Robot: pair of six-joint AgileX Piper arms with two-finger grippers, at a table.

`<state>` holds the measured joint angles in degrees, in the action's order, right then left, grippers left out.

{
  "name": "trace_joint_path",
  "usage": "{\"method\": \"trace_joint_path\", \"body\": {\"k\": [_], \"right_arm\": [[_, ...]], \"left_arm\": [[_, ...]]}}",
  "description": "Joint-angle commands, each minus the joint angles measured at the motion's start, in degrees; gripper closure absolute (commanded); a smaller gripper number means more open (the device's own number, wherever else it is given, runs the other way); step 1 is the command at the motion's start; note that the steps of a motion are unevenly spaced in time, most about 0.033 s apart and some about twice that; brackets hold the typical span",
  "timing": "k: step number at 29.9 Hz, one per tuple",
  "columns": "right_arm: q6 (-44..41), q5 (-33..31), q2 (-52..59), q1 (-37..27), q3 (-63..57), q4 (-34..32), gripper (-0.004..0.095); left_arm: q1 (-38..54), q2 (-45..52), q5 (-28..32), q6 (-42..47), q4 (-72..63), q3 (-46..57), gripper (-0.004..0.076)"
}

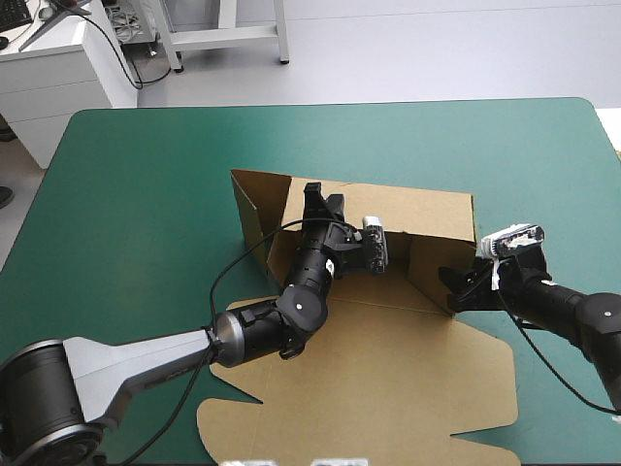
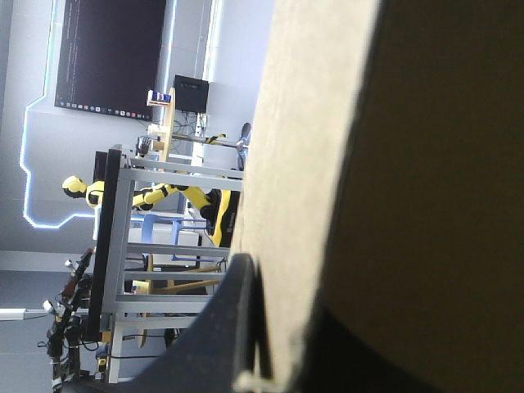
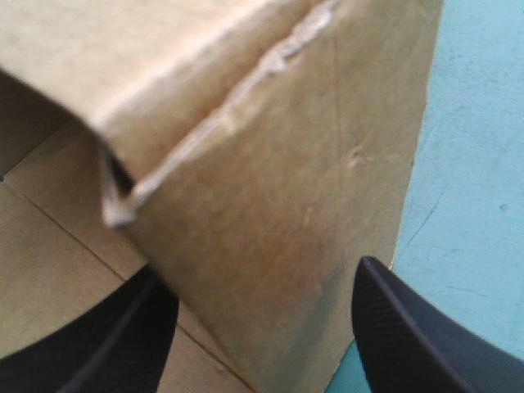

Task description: Fold the box

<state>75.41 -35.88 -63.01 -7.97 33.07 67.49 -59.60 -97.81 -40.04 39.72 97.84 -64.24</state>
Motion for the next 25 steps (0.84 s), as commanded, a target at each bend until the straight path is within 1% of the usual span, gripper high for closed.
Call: {"method": "trace_joint_path", "body": {"k": [1, 8, 10, 12, 14, 17, 18, 21, 25], "right_arm": [[1.6, -1.9, 1.1, 0.1, 1.4, 2.7, 0.0331], [1.6, -2.1, 1.1, 0.1, 1.4, 2.8, 0.0332], [1.6, -1.7, 1.1, 0.1, 1.4, 2.8, 0.0356], [1.6, -1.5, 1.1, 0.1, 1.4, 2.8, 0.0453], [1.7, -0.9, 1.1, 0.1, 1.4, 2.8, 0.0598], [2.9, 0.8, 1.1, 0.1, 1.4, 2.8, 0.0846], [2.9, 1.2, 1.1, 0.1, 1.4, 3.1, 0.0911], [3.8, 1.8, 1.1, 0.1, 1.4, 4.8, 0.0919], [4.2, 2.7, 1.1, 0.1, 1.7, 4.8, 0.0916]], "left_arm": [[-0.2, 0.8, 4.2, 1.0, -3.6, -0.4, 0.0732], [-0.2, 0.8, 4.2, 1.0, -3.6, -0.4, 0.0732], [-0.2, 0.8, 4.2, 1.0, -3.6, -0.4, 0.0732], [-0.2, 0.8, 4.2, 1.0, -3.6, -0.4, 0.0732], [-0.2, 0.8, 4.2, 1.0, -3.6, -0.4, 0.0732], [-0.2, 0.8, 4.0, 1.0, -3.5, -0.4, 0.0732], [-0.2, 0.8, 4.0, 1.0, -3.4, -0.4, 0.0732], [-0.2, 0.8, 4.1, 1.0, -3.3, -0.4, 0.0732], [-0.2, 0.8, 4.0, 1.0, -3.3, -0.4, 0.0732]]}}
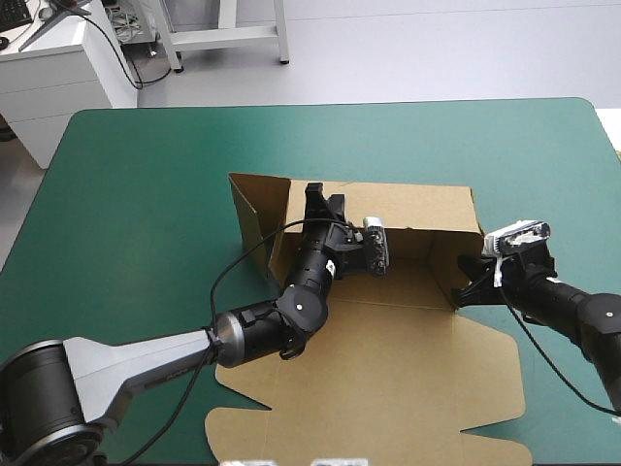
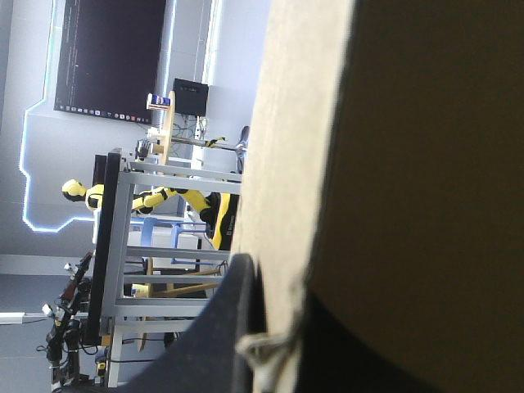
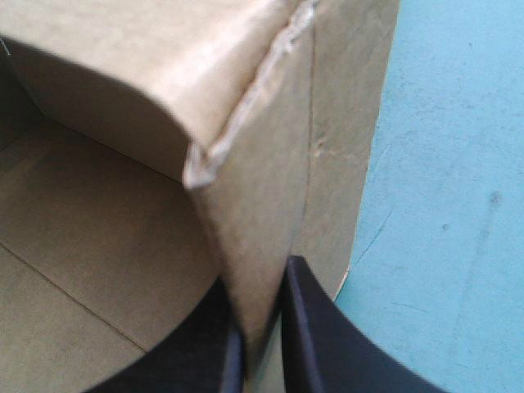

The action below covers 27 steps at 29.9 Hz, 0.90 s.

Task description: Fold the box

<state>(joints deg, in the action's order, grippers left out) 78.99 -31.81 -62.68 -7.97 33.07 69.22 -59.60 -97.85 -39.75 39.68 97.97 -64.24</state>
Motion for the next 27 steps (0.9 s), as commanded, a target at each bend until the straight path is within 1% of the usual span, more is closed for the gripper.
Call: {"method": "trace_joint_path", "body": {"k": [1, 7, 11, 15, 18, 20, 25, 27], "right_arm": [[0.6, -1.1, 0.8, 0.1, 1.7, 3.0, 0.0909], [0.4, -0.6, 0.8, 0.1, 4.3, 2.8, 0.0903], [-1.8, 0.2, 0.8, 0.1, 5.9, 1.8, 0.0903], [-6.5, 1.8, 0.8, 0.1, 6.3, -2.6, 0.0903], [-10.3, 2.5, 0.8, 0.3, 6.3, -7.4, 0.0903], [-12.9, 3.5, 0.8, 1.4, 6.3, -10.3, 0.0903], [-16.4, 6.8, 0.7, 5.1, 6.3, -13.1, 0.0903], [-19.5, 7.8, 0.2, 6.0, 6.4, -16.1, 0.0903]], "left_arm": [[-0.2, 0.9, 3.7, 1.0, -3.4, -0.4, 0.0732], [-0.2, 0.9, 3.7, 1.0, -3.3, -0.4, 0.0732], [-0.2, 0.9, 3.7, 1.0, -3.3, -0.4, 0.0732], [-0.2, 0.9, 3.7, 1.0, -3.3, -0.4, 0.0732], [-0.2, 0.9, 4.1, 1.0, -3.2, -0.4, 0.0732], [-0.2, 0.9, 4.2, 1.0, -3.1, -0.4, 0.0732], [-0.2, 0.9, 4.2, 1.0, -3.1, -0.4, 0.0732], [-0.2, 0.9, 4.2, 1.0, -3.1, -0.4, 0.0732]]}}
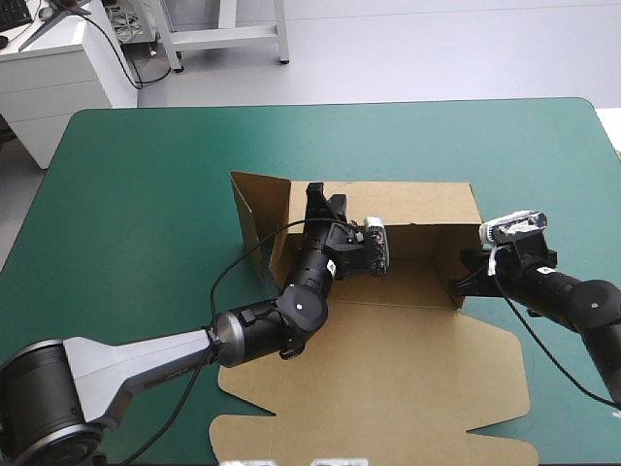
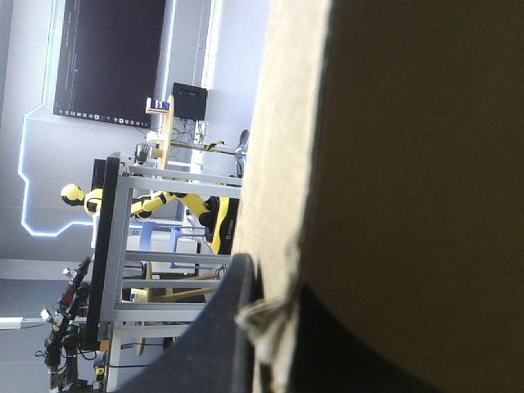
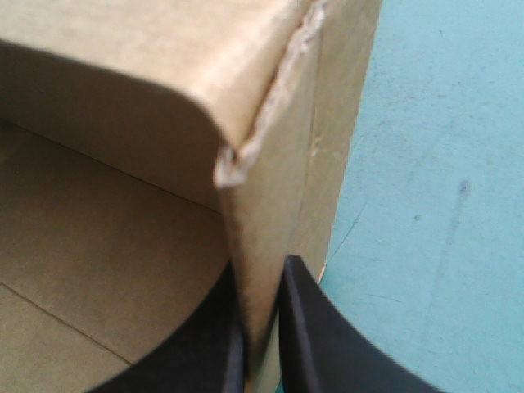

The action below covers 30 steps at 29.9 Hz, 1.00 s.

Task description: Fold the box

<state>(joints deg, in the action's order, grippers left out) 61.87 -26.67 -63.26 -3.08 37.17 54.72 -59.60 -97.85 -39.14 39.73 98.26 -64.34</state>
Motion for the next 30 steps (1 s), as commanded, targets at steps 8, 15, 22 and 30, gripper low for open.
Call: {"method": "trace_joint_path", "body": {"k": [8, 15, 22, 30], "right_arm": [[-8.2, -4.9, -5.3, 1.3, 7.4, -9.4, 0.0903], [-8.2, -5.5, -5.8, 1.3, 8.0, -9.8, 0.0903], [-11.9, -5.6, -5.9, 1.3, 8.0, -14.3, 0.0903], [-16.2, -4.9, -6.7, 1.3, 8.6, -17.4, 0.0903]], "left_arm": [[-0.2, 0.9, 3.4, 0.9, -3.4, -0.3, 0.0732], [-0.2, 0.9, 3.4, 0.9, -3.4, -0.3, 0.0646], [-0.2, 0.9, 3.6, 0.9, -0.5, -0.3, 0.0311], [-1.1, 2.0, 2.6, -5.3, -0.5, -0.3, 0.0373]]}}
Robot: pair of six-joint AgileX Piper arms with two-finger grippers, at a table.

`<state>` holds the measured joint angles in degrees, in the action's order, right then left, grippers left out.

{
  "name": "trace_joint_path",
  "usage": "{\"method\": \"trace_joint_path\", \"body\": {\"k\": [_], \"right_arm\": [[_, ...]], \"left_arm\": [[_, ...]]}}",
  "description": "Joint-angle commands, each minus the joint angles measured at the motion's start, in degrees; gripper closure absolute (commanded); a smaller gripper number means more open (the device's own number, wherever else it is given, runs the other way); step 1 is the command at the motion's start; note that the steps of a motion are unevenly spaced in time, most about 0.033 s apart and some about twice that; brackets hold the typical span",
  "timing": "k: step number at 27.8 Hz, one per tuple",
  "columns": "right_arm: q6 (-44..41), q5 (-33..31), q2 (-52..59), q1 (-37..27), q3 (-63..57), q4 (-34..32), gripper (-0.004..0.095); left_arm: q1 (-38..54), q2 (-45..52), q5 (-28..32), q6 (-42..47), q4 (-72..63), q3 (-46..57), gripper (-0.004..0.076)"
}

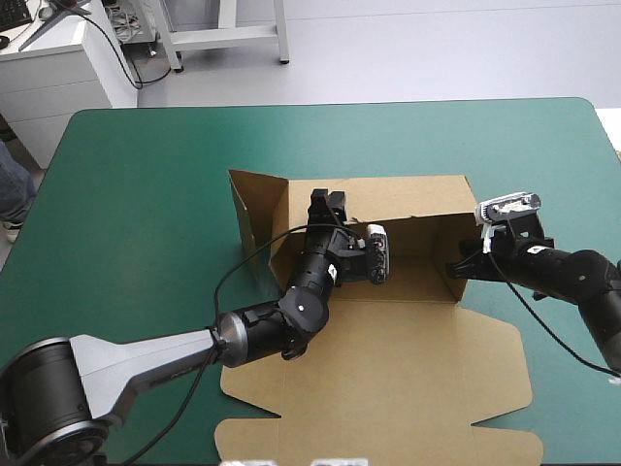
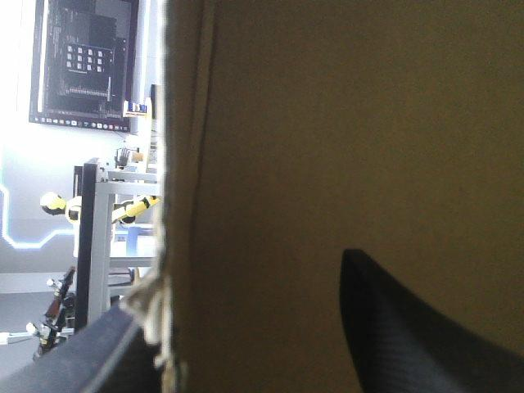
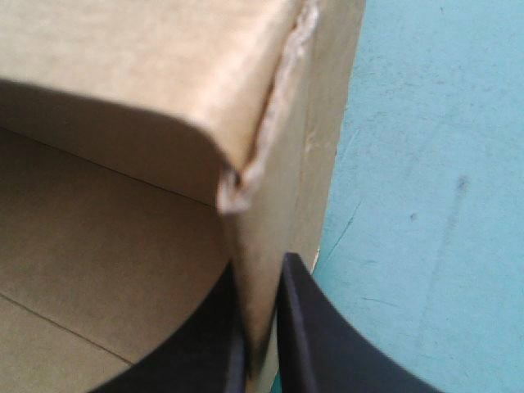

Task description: Fold the box

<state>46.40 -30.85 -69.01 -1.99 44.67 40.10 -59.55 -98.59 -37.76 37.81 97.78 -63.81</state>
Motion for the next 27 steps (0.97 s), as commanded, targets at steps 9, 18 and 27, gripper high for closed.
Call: {"method": "trace_joint_path", "body": {"k": [9, 18, 27], "right_arm": [[-9.6, -6.1, -4.2, 0.2, 10.0, -11.3, 0.0903], [-15.8, -12.9, -4.2, 0.2, 15.5, -17.5, 0.0903], [-20.0, -25.9, -6.7, 0.2, 27.0, -19.0, 0.0903]], "left_arm": [[-10.1, 7.9, -6.2, -8.2, 0.0, -0.8, 0.0507], [-15.2, 20.0, -17.1, -6.1, 0.0, -0.8, 0.0637], [3.3, 39.7, -17.7, 3.3, -12.7, -0.8, 0.0732]]}}
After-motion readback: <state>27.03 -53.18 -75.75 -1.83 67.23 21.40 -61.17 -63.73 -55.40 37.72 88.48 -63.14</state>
